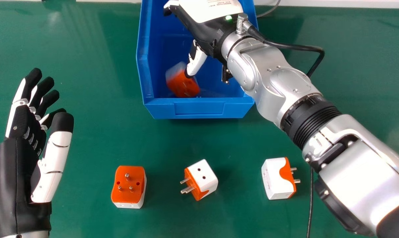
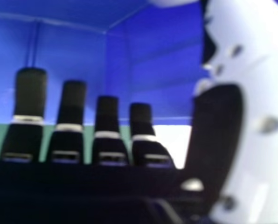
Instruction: Pick all objects and put in blue box
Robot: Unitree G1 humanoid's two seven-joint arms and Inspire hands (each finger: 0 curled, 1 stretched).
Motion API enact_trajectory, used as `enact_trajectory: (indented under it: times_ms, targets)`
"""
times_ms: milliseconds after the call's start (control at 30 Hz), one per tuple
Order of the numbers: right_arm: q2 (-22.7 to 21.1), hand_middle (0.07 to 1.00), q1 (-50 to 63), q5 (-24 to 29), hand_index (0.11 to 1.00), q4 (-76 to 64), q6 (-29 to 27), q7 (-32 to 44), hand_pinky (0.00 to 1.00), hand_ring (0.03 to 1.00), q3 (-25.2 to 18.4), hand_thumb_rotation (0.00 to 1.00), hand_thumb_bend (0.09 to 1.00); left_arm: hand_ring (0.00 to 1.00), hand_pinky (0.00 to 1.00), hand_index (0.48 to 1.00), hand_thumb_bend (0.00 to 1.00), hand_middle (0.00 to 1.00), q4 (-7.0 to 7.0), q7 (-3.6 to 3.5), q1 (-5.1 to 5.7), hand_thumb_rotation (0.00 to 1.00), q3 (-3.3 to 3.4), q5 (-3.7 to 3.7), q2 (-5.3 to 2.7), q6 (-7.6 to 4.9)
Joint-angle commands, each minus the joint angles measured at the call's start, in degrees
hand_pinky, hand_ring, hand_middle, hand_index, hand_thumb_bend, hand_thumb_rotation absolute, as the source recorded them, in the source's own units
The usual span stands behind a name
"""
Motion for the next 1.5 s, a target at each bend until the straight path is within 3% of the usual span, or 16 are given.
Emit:
enact_trajectory:
  times_ms: [0,100,200,300,433,500,767,867,1100,1267,1400,1467]
  targets:
    - [-0.39,0.845,-1.44,0.07,0.831,-1.74,0.1,-0.36,0.5,0.758,0.45,0.0,0.72,0.88,0.8,0.925,0.67,0.91,-1.42,0.62,0.59,0.79,0.18,0.79,-0.22,-0.75]
    - [-0.48,0.85,-1.38,0.02,0.834,-1.86,-0.1,-0.62,0.5,0.764,0.67,0.0,0.715,0.88,0.81,0.927,0.69,0.91,-1.33,0.62,0.7,0.8,0.26,0.79,-0.11,-0.77]
    - [-0.47,0.852,-1.38,0.25,0.834,-2.04,0.11,-0.72,0.5,0.765,0.57,0.0,0.728,0.88,0.81,0.932,0.69,0.91,-1.62,0.87,0.83,0.81,0.32,1.35,-0.17,-0.43]
    - [-0.84,0.852,-1.02,1.06,0.834,-3.32,0.02,-0.69,0.5,0.763,-0.19,0.0,0.738,0.88,0.81,0.933,0.7,0.91,-2.12,0.61,1.06,0.82,-0.02,0.57,-0.38,0.01]
    - [-2.39,0.852,-0.66,1.19,0.834,-7.12,0.19,1.05,0.49,0.759,-0.51,0.0,0.758,0.88,0.81,0.93,0.7,0.91,-2.19,0.61,1.08,0.81,-0.29,0.62,-0.62,-0.26]
    - [-3.31,0.856,-0.24,1.2,0.835,-9.28,-0.13,1.1,0.47,0.773,-0.76,0.0,0.641,0.88,0.8,0.925,0.7,0.91,-1.65,0.31,0.86,0.8,-0.43,0.09,-0.56,-0.92]
    - [-6.88,0.837,3.43,1.95,0.818,-21.06,-0.59,1.77,0.44,0.751,-2.84,0.0,0.513,0.87,0.79,0.914,0.7,0.9,-2.37,0.42,0.6,0.79,-1.26,0.77,-0.61,-0.01]
    - [-8.4,0.825,5.82,1.74,0.813,-27.54,0.67,3.23,0.44,0.747,-3.46,0.0,0.469,0.87,0.79,0.912,0.7,0.9,-2.55,0.41,0.44,0.78,-1.53,0.54,-0.61,0.28]
    - [-10.35,0.82,12.47,2.13,0.79,-42.69,5.81,9.12,0.42,0.736,-5.98,0.0,0.436,0.88,0.8,0.91,0.7,0.9,-2.2,0.08,-0.3,0.77,-1.74,0.33,-0.25,0.23]
    - [-10.97,0.813,18.14,1.55,0.78,-52.61,8.92,11.68,0.42,0.669,-7.22,0.0,0.43,0.88,0.8,0.908,0.71,0.9,-1.4,0.01,-1.29,0.77,-1.92,1.1,0.09,-0.56]
    - [-11.88,0.803,24.73,2.07,0.779,-61.34,9.08,12.38,0.41,0.632,-8.46,0.0,0.431,0.89,0.81,0.911,0.7,0.91,-1.28,-0.34,-1.3,0.77,-2.18,0.71,0.1,-0.49]
    - [-12.6,0.796,28.26,1.4,0.777,-65.93,8.95,12.79,0.41,0.624,-8.83,0.0,0.433,0.89,0.81,0.913,0.69,0.91,-1.19,-0.21,-1.19,0.78,-2.21,0.89,-0.09,-0.58]
